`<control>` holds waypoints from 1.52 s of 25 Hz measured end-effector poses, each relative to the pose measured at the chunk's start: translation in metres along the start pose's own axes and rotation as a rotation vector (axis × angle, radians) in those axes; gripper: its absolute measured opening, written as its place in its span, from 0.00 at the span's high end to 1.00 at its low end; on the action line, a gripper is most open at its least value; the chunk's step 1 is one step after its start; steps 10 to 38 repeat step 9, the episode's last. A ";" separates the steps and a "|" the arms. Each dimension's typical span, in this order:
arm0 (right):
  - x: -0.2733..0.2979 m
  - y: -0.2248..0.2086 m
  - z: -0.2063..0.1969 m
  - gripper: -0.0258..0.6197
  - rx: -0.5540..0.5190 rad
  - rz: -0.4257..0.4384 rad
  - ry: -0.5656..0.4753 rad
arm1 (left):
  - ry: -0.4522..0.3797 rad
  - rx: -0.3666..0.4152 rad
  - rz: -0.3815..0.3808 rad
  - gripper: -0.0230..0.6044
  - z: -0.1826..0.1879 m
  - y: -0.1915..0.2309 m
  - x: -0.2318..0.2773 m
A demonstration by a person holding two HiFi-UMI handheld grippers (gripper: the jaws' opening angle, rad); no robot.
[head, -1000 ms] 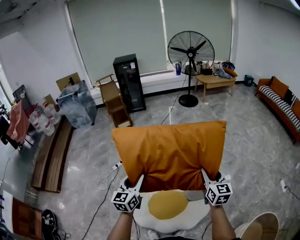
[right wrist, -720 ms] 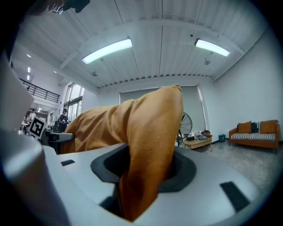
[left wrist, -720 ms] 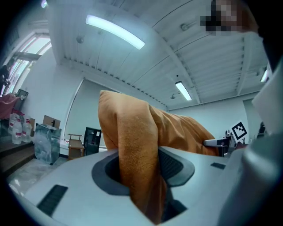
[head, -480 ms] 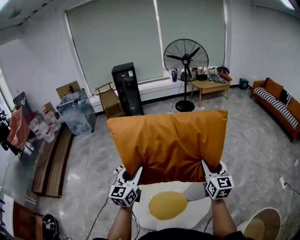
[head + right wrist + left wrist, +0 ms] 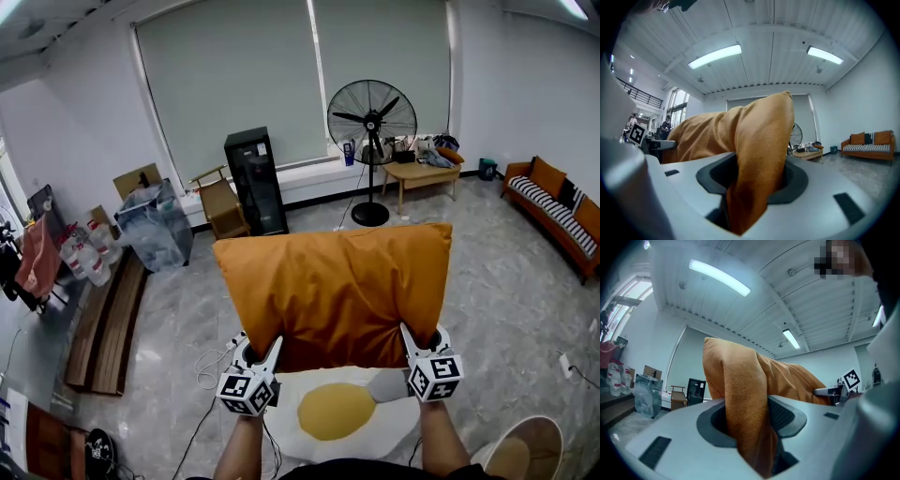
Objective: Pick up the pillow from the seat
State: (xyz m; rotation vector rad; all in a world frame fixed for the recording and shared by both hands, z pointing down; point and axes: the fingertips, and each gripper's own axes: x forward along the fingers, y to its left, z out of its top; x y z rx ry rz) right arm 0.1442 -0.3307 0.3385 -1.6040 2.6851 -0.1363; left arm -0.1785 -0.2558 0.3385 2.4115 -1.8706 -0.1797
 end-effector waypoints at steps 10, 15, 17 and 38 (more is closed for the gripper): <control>-0.007 -0.003 -0.008 0.65 0.008 -0.008 0.011 | 0.007 0.003 0.001 0.65 -0.006 -0.006 -0.003; -0.007 -0.003 -0.008 0.65 0.008 -0.008 0.011 | 0.007 0.003 0.001 0.65 -0.006 -0.006 -0.003; -0.007 -0.003 -0.008 0.65 0.008 -0.008 0.011 | 0.007 0.003 0.001 0.65 -0.006 -0.006 -0.003; -0.007 -0.003 -0.008 0.65 0.008 -0.008 0.011 | 0.007 0.003 0.001 0.65 -0.006 -0.006 -0.003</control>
